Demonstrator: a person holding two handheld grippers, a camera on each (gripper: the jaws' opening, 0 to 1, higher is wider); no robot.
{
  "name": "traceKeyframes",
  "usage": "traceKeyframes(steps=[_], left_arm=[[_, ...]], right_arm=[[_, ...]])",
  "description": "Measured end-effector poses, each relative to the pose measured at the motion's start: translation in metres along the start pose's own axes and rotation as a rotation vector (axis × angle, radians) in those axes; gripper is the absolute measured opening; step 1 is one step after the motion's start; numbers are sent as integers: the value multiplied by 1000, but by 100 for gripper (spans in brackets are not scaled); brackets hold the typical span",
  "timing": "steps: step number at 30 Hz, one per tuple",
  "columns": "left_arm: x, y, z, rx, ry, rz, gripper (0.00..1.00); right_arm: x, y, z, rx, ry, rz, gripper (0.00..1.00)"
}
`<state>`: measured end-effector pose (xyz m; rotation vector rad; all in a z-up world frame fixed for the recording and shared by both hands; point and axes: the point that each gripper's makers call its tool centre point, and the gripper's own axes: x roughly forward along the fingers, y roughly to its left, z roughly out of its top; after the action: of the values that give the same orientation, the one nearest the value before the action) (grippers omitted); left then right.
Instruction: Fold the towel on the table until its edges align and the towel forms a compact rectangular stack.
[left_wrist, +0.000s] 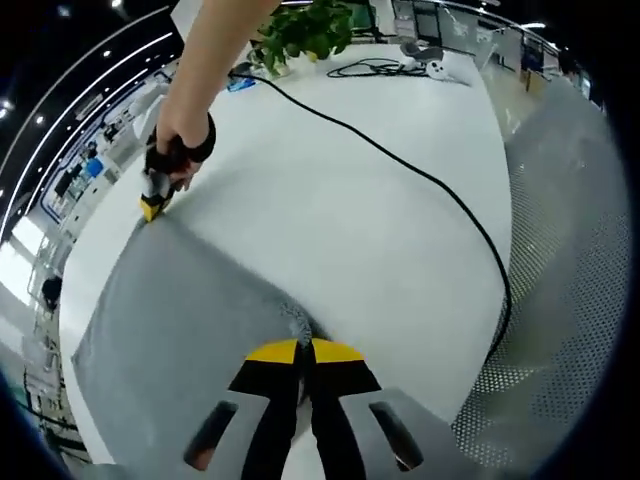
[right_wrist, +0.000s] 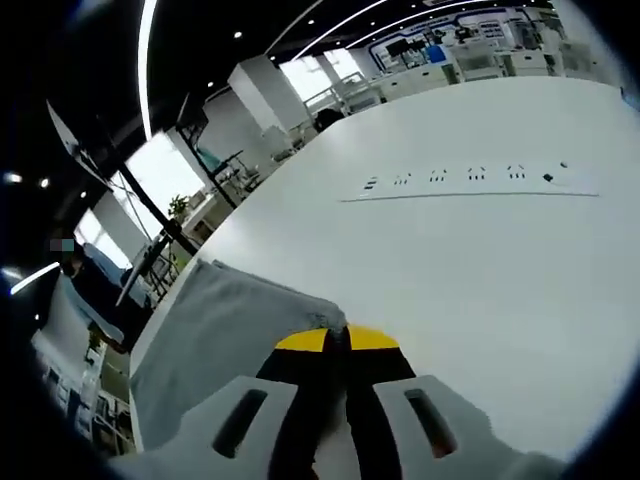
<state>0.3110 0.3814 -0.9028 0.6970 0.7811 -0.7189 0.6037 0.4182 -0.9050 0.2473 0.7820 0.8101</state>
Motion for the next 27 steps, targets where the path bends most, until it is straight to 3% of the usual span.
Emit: traceKeyframes(steps=[8, 14, 27], left_arm=[[14, -18, 14, 152, 14, -75, 2], [19, -24, 25, 166, -3, -106, 2], [26, -37, 43, 198, -25, -153, 2]], right_arm=[[-11, -22, 3, -32, -6, -30, 3], [-21, -39, 6, -140, 19, -78, 3], [-38, -63, 5, -243, 45, -144, 4]])
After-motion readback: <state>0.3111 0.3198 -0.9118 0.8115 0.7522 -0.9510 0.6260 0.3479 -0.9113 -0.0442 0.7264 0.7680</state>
